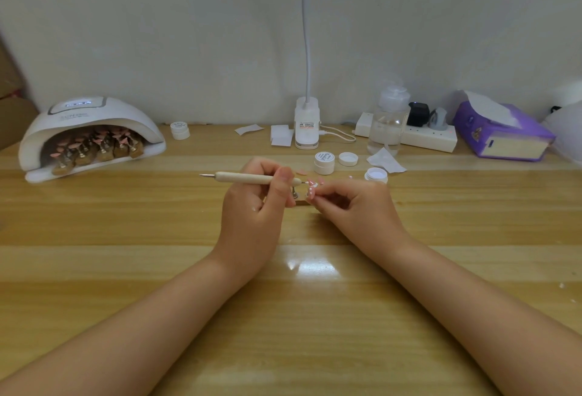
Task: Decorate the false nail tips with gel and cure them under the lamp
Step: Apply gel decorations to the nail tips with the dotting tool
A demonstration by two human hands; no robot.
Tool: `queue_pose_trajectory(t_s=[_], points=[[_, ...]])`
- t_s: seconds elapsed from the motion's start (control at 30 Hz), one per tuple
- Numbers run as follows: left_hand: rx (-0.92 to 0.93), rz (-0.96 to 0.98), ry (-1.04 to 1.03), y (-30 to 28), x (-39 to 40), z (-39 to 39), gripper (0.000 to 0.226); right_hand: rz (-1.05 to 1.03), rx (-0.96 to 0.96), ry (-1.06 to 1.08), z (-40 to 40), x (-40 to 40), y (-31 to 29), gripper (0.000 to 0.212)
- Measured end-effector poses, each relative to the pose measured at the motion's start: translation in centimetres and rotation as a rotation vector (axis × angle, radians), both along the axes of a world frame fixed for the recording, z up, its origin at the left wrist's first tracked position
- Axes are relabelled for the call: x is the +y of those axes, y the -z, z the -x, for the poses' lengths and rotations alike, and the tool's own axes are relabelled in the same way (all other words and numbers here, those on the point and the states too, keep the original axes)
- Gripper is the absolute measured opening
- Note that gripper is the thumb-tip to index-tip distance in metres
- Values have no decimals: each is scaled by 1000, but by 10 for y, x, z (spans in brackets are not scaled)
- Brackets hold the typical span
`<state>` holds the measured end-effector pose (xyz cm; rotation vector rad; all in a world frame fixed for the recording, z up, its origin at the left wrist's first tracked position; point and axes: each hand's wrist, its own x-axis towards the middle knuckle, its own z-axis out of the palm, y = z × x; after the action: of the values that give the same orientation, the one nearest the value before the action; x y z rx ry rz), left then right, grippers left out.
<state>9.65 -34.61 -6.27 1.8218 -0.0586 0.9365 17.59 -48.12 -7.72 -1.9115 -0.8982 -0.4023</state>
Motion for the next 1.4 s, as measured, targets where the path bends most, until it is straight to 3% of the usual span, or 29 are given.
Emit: queue_pose_trajectory(t_s=[0.47,0.8,1.07,1.4], points=[[-138,43,46,-25,-6,7,17,4,1,10,0,0,0,9],[37,-72,1,1,-3,3,16,1,-4,6,0,-1,-1,11],[25,-171,-15,5,-2,3,15,4,5,9,1,0,-2,11],[29,-163,-12,5,-2,1,15,6,-4,8,2,-1,-2,12]])
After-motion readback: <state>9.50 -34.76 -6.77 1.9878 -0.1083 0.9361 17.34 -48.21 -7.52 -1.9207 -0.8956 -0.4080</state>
